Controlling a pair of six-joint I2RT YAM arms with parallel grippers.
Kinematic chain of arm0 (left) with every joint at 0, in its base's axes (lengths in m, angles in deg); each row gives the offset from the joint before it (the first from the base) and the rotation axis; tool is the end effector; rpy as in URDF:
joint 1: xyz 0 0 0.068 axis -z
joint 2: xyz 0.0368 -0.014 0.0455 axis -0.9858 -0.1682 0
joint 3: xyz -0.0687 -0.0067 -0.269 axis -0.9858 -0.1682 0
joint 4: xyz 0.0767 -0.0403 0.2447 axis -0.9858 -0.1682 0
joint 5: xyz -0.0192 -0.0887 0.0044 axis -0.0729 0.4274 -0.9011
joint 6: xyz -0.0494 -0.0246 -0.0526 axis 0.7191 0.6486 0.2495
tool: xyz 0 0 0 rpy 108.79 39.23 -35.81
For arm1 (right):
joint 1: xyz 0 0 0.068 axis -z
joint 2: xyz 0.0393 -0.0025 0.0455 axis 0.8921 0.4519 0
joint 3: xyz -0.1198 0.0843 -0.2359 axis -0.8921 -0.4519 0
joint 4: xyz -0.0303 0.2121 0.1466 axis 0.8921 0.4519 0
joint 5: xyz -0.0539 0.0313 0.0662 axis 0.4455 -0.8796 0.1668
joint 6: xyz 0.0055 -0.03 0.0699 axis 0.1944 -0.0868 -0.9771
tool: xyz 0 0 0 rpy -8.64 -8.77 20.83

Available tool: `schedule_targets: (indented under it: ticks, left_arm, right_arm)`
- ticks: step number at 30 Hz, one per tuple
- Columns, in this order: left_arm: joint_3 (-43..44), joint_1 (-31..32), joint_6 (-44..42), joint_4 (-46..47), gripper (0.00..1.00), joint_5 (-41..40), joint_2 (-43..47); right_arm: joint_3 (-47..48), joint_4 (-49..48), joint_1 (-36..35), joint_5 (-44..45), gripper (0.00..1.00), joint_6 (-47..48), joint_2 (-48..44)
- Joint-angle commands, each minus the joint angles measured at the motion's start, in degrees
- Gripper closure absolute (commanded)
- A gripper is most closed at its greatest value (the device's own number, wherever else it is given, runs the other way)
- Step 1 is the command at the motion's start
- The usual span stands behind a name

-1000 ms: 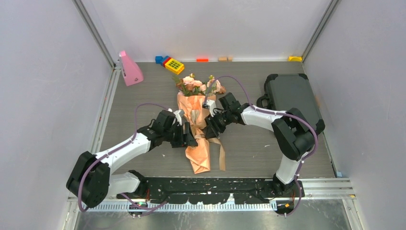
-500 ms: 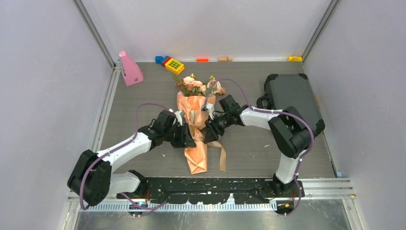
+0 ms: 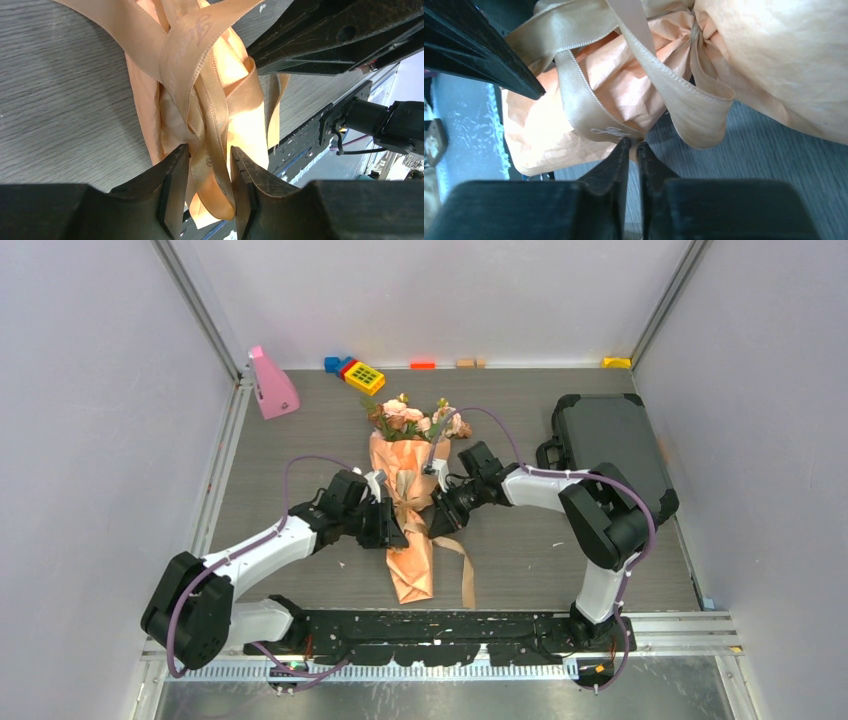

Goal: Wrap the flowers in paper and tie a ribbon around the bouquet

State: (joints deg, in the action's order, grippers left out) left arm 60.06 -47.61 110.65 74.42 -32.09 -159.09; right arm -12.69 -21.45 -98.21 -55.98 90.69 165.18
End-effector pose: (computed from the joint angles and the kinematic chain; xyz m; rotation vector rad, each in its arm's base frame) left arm 0.1946 -0.1546 0.1734 0.0251 2.6440 -0.9921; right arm 0.2644 0.2446 0.1378 -1.2272 2.1994 1.2612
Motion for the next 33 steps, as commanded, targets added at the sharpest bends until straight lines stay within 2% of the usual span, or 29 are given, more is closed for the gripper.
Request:
schedule_targets:
  ticks: [1,2,5,13,17,24,33]
  left_arm:
    - [0.47,-0.19,-0.96,0.03,0.63,0.86,-0.07]
    - [0.56,-0.19,-1.07,-0.13,0.64,0.78,-0.15]
    - [0.90,-0.19,-1.26,-0.94,0.65,0.35,-0.04]
    - [1.12,-0.19,-1.62,-2.85,0.65,-0.69,2.07]
    - [1.64,-0.19,-1.95,-3.72,0.64,-0.80,3.13]
    - [3.12,-0.19,-3.11,-5.55,0.63,-1.69,3.64]
    - [3.79,-0.21,-3.72,-6.52,0.63,-1.46,3.57]
  right_arm:
    - [-1.68,-5.39,-0.09,-4.37,0.93,-1.68,-3.27]
    - [-2.27,-6.28,-0.09,-4.72,0.98,-2.21,-3.86]
    - [-4.00,-9.74,-0.09,-1.96,0.99,-5.98,-6.08]
    - [-8.23,-15.84,-0.09,18.68,0.99,-22.39,-12.86]
    - [-10.06,-14.78,-0.04,25.07,0.99,-26.82,-16.85]
    - [-10.87,-6.23,0.16,38.91,0.99,-30.02,-22.96]
    - [-11.91,-0.66,0.77,41.92,0.99,-29.07,-26.43]
